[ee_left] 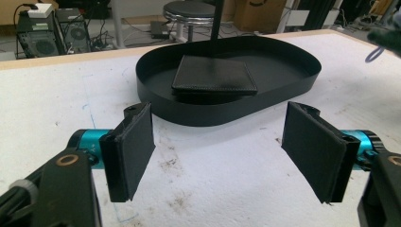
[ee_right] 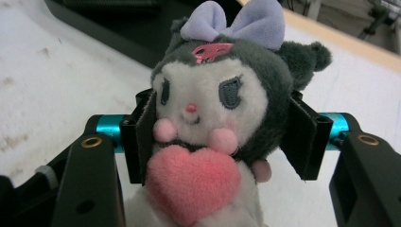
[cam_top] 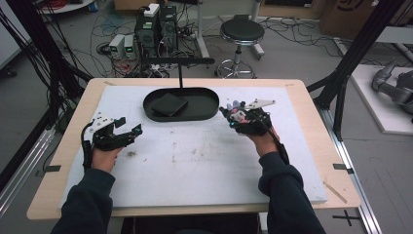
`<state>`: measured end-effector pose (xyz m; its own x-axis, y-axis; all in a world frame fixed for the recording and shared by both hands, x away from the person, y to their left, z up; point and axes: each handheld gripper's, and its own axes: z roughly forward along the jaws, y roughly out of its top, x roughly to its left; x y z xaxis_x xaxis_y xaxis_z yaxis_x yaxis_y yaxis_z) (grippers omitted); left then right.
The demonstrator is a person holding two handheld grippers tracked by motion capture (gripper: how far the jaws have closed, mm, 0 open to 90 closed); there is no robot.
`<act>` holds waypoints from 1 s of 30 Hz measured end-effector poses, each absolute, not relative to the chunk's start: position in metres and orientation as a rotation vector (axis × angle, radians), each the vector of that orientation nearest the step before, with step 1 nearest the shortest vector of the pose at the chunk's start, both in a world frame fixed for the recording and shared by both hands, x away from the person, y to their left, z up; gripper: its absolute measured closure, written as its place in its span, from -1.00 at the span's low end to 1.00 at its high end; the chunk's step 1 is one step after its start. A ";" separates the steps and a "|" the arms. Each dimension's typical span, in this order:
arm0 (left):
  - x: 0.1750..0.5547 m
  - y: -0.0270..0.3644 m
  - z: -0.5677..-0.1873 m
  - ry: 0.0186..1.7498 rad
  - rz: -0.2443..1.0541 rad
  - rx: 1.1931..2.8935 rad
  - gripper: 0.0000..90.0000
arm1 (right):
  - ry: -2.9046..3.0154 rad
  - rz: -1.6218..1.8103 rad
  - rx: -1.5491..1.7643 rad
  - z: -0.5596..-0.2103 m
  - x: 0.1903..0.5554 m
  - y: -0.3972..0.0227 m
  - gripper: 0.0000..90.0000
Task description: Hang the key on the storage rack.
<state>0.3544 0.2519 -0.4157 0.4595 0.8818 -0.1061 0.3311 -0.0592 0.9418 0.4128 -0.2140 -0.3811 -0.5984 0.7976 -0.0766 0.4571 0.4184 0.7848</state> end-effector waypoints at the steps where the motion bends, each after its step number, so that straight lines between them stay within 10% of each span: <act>1: 0.354 0.252 -0.416 1.073 0.639 1.624 -0.43 | 2.233 1.049 1.059 -0.378 0.414 -0.213 -0.17; 30: 0.358 0.253 -0.420 1.068 0.646 1.635 -0.43 | 2.265 1.083 0.864 -0.313 0.455 -0.181 -0.17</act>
